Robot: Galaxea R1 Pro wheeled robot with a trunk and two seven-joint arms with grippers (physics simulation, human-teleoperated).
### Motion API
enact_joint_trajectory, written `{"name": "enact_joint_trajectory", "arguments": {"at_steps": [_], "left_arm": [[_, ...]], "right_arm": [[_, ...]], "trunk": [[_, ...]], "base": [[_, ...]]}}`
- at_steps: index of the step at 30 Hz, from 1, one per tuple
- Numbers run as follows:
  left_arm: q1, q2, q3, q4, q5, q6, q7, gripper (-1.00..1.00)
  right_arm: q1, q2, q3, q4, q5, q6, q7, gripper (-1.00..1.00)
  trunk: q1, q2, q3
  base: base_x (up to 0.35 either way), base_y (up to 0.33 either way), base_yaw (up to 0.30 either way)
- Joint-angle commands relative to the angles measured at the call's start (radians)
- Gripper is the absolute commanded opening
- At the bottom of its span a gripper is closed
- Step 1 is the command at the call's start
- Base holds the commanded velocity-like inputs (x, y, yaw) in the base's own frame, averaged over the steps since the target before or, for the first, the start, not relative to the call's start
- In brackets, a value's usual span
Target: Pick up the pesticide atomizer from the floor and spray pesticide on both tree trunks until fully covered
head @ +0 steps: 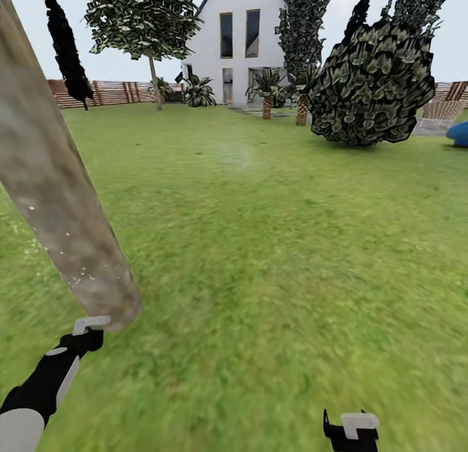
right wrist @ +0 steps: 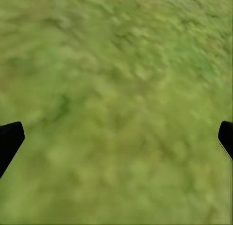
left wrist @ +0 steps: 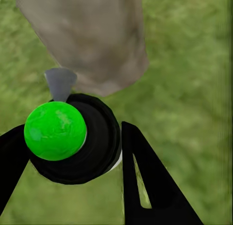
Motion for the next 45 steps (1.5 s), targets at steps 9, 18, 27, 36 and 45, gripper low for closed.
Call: {"name": "enact_joint_trajectory", "arguments": {"at_steps": [9, 18, 27, 36, 45], "left_arm": [[0.0, 0.004, 0.003, 0.001, 0.0, 0.0, 0.0, -1.0], [0.0, 0.003, 0.0, 0.001, 0.0, 0.001, 0.0, -1.0], [0.0, 0.003, -0.001, 0.001, 0.0, 0.001, 0.0, -1.0], [-0.005, 0.0, -0.006, -0.005, 0.002, 0.007, -0.001, -1.0], [-0.252, -0.054, -0.076, -0.072, 0.005, 0.281, -0.011, -1.0]], "right_arm": [[0.0, 0.0, 0.0, 0.0, 0.0, 0.0, 0.0, 1.0], [0.0, 0.0, 0.0, 0.0, 0.001, 0.0, 0.0, 1.0], [0.0, 0.0, 0.0, 0.001, 0.001, 0.0, 0.0, 1.0], [0.0, 0.0, 0.0, 0.002, 0.001, 0.0, 0.0, 1.0], [0.0, -0.001, -0.001, 0.0, 0.0, 0.0, -0.001, 1.0]], "trunk": [[0.0, 0.0, 0.0], [0.0, 0.0, 0.0], [0.0, 0.0, 0.0], [0.0, 0.0, 0.0], [0.0, 0.0, 0.0]], "base": [[0.146, -0.232, 0.247], [0.148, -0.239, 0.278], [0.188, -0.231, 0.278], [0.057, -0.158, 0.278], [0.0, -0.001, 0.148]]}}
